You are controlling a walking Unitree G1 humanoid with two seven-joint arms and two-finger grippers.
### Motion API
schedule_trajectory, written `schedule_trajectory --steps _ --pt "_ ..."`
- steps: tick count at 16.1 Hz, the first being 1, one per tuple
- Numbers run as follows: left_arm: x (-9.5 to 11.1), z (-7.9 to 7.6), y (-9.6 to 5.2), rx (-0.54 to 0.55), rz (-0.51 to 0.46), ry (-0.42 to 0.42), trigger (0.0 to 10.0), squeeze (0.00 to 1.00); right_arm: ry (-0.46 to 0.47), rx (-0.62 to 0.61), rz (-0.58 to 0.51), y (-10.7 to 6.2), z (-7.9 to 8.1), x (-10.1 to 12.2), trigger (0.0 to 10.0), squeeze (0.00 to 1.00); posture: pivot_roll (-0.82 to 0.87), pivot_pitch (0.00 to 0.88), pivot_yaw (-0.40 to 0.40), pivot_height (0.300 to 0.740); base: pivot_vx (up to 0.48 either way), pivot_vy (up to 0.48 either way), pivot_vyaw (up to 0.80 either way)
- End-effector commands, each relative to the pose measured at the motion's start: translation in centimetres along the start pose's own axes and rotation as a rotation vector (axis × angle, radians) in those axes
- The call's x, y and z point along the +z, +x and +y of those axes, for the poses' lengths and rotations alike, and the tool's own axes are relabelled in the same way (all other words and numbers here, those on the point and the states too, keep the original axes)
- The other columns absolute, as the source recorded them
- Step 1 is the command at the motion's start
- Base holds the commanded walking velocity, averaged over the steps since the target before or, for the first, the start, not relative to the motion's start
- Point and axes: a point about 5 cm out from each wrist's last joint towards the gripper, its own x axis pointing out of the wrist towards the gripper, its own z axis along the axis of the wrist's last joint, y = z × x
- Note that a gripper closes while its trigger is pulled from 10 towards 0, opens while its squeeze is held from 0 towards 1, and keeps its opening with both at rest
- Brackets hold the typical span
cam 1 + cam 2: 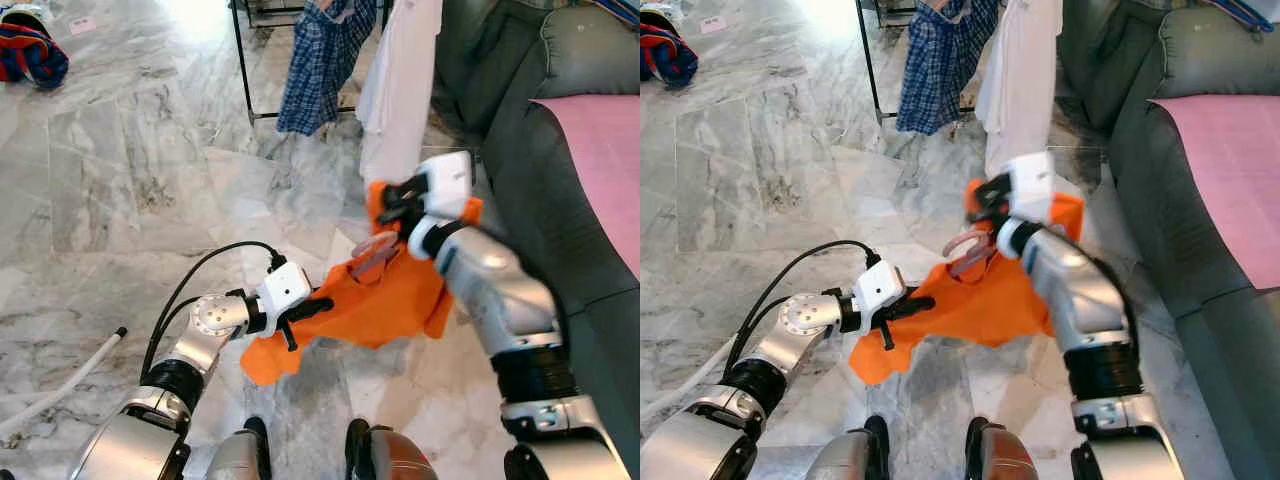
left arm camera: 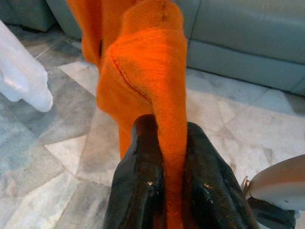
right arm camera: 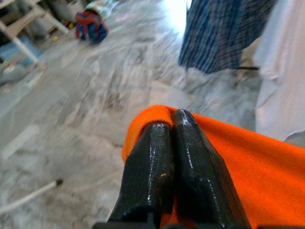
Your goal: Hang hanger
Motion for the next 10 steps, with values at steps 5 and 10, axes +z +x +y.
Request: schedule_trajectory --steps 5,10 --pt "0.1 -0.3 0.3 -0.015 -0.005 0.025 0.0 0.0 -0.128 0.034 0.08 -0.3 0.5 -1.7 10.0 1.0 0.0 0.278 -0.03 0.74 0.0 0.0 0.0" --pt "-0.1 -0.2 0.0 -0.013 0.005 0.031 0.0 0.0 -0.415 -0.053 0.025 -1.5 -2.8 -0.2 10.0 1.0 0.0 0.271 -0.025 0.74 0.0 0.0 0.0"
